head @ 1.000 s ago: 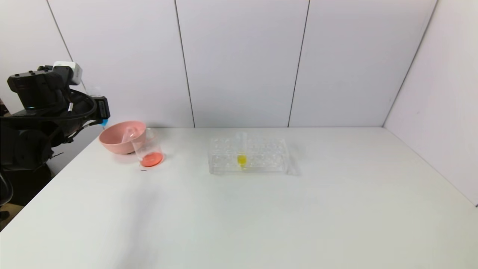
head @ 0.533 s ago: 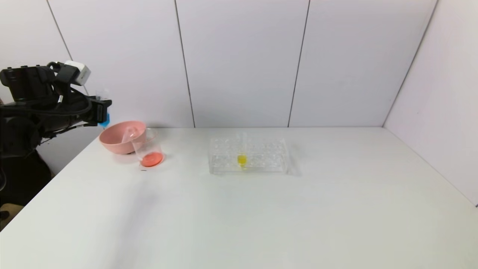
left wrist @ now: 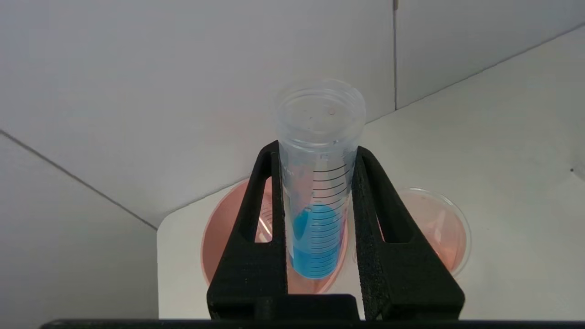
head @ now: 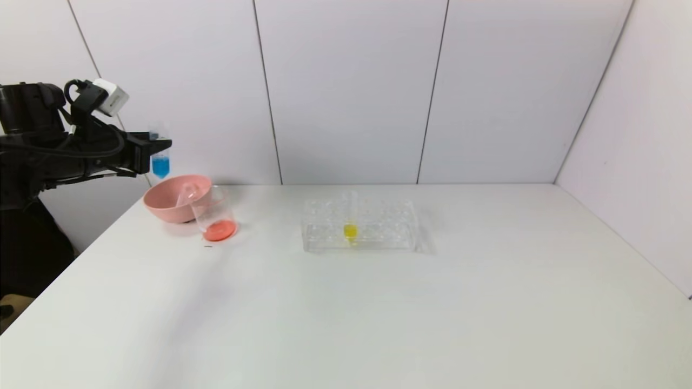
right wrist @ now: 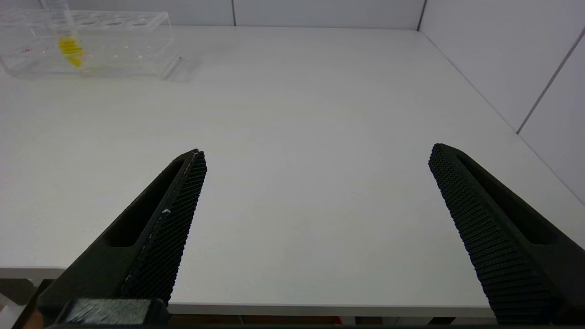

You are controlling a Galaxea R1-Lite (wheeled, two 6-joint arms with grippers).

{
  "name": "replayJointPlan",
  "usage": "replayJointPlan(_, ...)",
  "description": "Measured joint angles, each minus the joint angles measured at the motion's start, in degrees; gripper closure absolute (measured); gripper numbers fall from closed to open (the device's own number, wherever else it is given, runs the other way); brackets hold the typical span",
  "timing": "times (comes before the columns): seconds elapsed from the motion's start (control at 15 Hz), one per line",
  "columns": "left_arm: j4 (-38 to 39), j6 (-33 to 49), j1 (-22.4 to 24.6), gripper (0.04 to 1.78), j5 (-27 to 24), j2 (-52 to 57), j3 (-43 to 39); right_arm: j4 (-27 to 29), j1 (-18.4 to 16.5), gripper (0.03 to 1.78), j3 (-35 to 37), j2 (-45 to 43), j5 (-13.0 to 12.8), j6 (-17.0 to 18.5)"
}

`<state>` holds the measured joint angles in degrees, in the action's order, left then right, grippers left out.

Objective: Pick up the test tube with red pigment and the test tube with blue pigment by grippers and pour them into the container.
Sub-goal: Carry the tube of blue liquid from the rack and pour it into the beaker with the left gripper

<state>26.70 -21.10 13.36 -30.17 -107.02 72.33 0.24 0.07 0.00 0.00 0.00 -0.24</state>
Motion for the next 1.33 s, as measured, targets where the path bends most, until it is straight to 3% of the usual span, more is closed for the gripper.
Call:
replayJointPlan(0.4,-1.90,-3.54,1.99,1.38,-11.95,-3.45,5.23,0.02,0.00,0.04,0.00,0.00,0.00,0.00)
replayJointPlan(0.67,-9.45,-8.11,3.69,1.38,-21.76,-4.96,9.09,0.02,0.00,0.04,0.00,0.00,0.00,0.00)
replayJointPlan(0.93,-17.23,-11.25,4.05,1.38,-22.36,-5.72,12.26,0.02,0.00,0.04,0.00,0.00,0.00,0.00)
replayJointPlan(1.33,-17.73,-10.53,3.54,1.38,-21.44,-5.88,12.15,0.02,0.00,0.04,0.00,0.00,0.00,0.00)
